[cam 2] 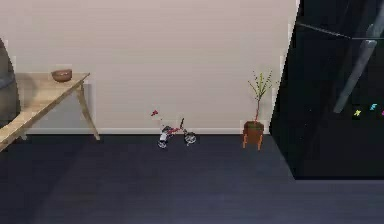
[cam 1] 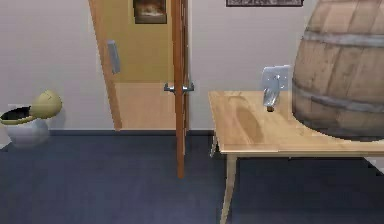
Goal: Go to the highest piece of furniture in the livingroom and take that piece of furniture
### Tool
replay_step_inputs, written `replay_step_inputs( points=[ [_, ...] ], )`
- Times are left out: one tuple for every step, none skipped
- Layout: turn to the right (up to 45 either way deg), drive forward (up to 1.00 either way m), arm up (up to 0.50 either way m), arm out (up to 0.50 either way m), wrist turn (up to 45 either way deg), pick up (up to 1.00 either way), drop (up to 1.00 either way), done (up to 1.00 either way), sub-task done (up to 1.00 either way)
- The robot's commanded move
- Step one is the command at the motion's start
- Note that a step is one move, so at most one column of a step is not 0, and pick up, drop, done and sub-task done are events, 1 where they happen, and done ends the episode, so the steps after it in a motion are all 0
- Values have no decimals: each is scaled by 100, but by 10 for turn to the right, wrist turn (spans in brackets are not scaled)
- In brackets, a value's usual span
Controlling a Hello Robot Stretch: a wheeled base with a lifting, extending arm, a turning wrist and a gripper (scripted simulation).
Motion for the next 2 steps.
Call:
replay_step_inputs(
  points=[
    [-180, 0, 0, 0, 0, 0, 0, 0, 0],
    [-30, 0, 0, 0, 0, 0, 0, 0, 0]
  ],
)
